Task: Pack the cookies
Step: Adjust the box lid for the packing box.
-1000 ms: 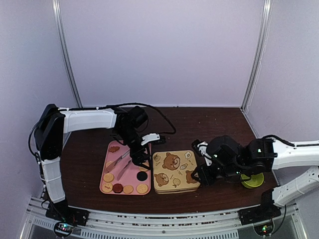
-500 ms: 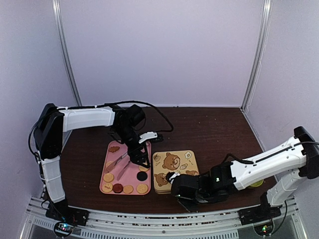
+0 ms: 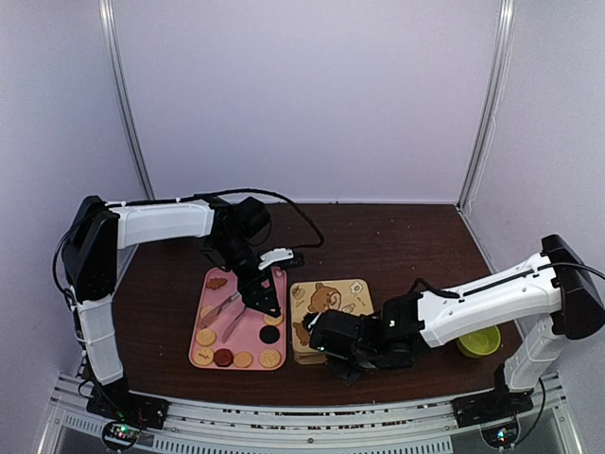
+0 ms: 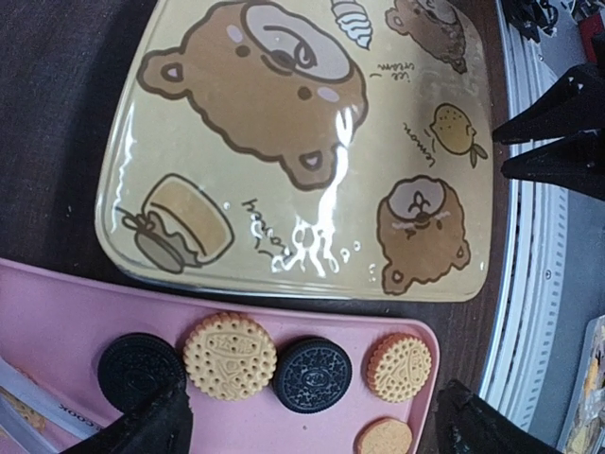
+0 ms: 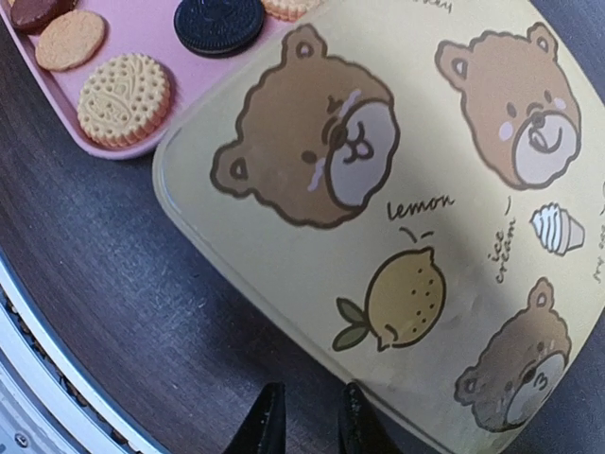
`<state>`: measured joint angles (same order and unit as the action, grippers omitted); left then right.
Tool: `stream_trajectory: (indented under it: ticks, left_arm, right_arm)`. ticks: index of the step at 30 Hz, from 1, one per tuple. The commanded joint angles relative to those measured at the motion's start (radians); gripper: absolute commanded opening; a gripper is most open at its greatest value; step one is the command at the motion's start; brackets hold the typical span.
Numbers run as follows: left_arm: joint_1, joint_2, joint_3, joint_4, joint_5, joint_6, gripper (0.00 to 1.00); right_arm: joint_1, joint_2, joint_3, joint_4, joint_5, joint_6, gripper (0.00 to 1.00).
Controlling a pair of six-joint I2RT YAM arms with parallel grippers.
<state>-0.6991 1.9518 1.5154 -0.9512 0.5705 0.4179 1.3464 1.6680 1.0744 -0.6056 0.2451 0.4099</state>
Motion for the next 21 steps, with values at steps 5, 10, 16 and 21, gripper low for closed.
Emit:
stream_trajectory:
  ticks: [5, 10, 16, 21]
  left_arm:
    - [0.007, -0.035, -0.011, -0.009, 0.037, 0.019, 0.92]
    - [0.007, -0.025, -0.002, -0.009, 0.036, 0.016, 0.92]
    - [0.007, -0.02, -0.009, 0.0, 0.033, 0.011, 0.93]
    - [0.007, 0.008, 0.015, 0.003, 0.031, -0.021, 0.95]
  right_arm:
    - [-0.011, 0.031, 0.077, -0.006, 0.042, -0.051, 0.21]
    - [-0.024, -0.01, 0.071, -0.003, 0.034, -0.04, 0.26]
    - [-0.134, -0.197, -0.034, 0.097, -0.059, 0.049, 0.42]
    - [-0.289, -0.287, -0.122, 0.12, -0.135, 0.165, 0.53]
